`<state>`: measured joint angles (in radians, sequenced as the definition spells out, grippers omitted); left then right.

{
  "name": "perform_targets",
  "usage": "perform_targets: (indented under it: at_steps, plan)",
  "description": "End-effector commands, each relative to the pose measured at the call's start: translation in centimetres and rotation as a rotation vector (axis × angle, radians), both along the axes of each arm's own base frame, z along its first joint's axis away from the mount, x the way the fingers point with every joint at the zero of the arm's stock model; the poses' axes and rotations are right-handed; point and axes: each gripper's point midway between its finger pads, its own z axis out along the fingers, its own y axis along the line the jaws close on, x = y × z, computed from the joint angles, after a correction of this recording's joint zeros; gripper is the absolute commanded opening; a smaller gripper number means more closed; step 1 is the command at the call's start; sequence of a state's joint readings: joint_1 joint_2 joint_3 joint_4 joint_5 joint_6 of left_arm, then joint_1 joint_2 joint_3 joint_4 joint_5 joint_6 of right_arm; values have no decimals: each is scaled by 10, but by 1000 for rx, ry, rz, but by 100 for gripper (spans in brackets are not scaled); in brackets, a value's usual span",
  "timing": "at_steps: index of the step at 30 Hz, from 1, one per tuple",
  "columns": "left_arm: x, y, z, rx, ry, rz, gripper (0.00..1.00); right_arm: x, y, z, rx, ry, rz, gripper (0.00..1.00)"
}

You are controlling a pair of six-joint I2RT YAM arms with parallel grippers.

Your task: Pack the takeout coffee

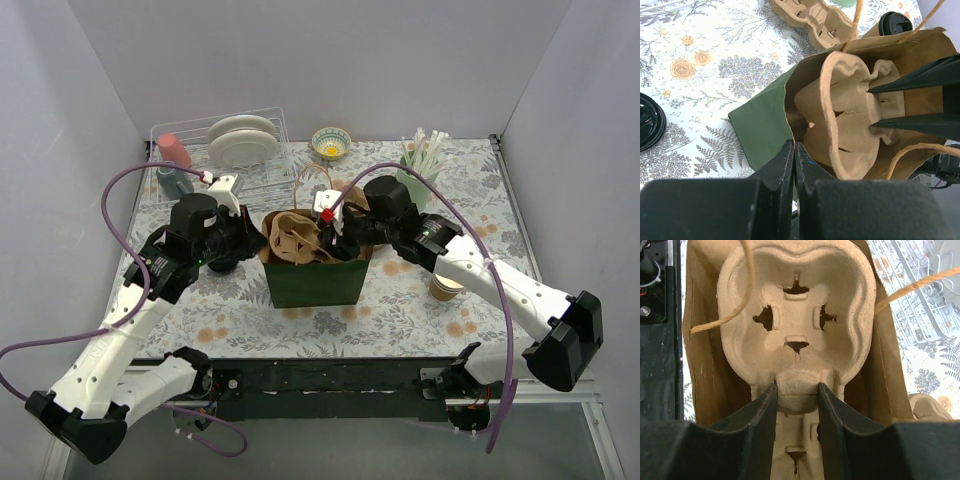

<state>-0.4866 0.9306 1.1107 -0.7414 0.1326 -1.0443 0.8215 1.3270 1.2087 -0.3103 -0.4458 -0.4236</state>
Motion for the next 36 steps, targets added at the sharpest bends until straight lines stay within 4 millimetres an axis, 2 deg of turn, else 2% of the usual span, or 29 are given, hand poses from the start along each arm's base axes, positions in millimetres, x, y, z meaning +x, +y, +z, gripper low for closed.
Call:
perform_targets:
  at_steps: [1,10,21,27,32,36]
  plan:
    - [3,1,18,-8,-41,3,0,1,0,13,-5,-43,-13,32]
    - [2,-4,24,-20,-46,-26,0,9,4,-16,-135,-27,-64,32]
    - [-3,-8,13,-41,-16,-43,0,18,12,-60,-234,20,-105,31]
    - [-1,-6,7,-41,16,-5,0,24,12,-74,-241,20,-145,32]
    - [0,-5,3,-42,65,28,0,28,12,-85,-253,26,-167,34]
    - [-1,-4,2,-57,89,53,0,28,11,-93,-255,35,-178,43]
